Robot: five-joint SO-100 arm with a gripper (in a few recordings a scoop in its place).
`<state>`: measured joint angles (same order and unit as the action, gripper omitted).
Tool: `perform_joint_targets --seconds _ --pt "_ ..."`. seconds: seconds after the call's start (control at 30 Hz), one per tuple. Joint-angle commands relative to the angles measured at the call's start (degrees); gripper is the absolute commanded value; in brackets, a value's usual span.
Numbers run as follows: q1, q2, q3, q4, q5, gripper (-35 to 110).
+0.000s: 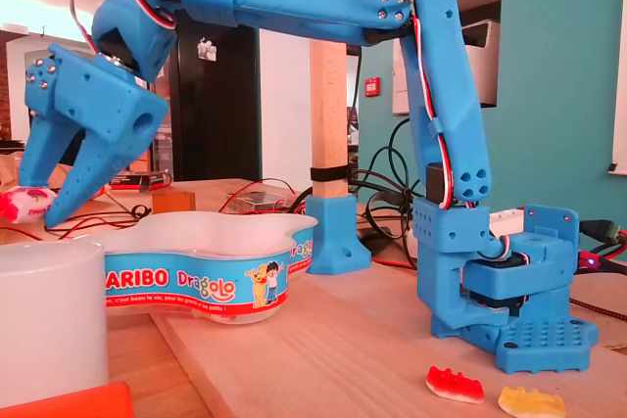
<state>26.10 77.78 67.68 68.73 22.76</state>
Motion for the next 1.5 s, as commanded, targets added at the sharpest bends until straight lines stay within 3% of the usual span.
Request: perform_joint_targets --seconds 0.0,0.3,0.63,1.07,1.4,1.47 --pt "0.2 2.2 -2.4 0.0 2.8 6" --pt "0.1 2.2 -2.4 0.0 4.8 6" --pt "0.1 2.2 -1.8 0.0 4.7 18" --pt "0.1 2.2 -1.8 0.0 4.7 18" --pt "0.1 3.0 -2.5 -0.2 4.3 -4" --pt "-0.1 3.7 -2.5 -0.2 2.2 -3"
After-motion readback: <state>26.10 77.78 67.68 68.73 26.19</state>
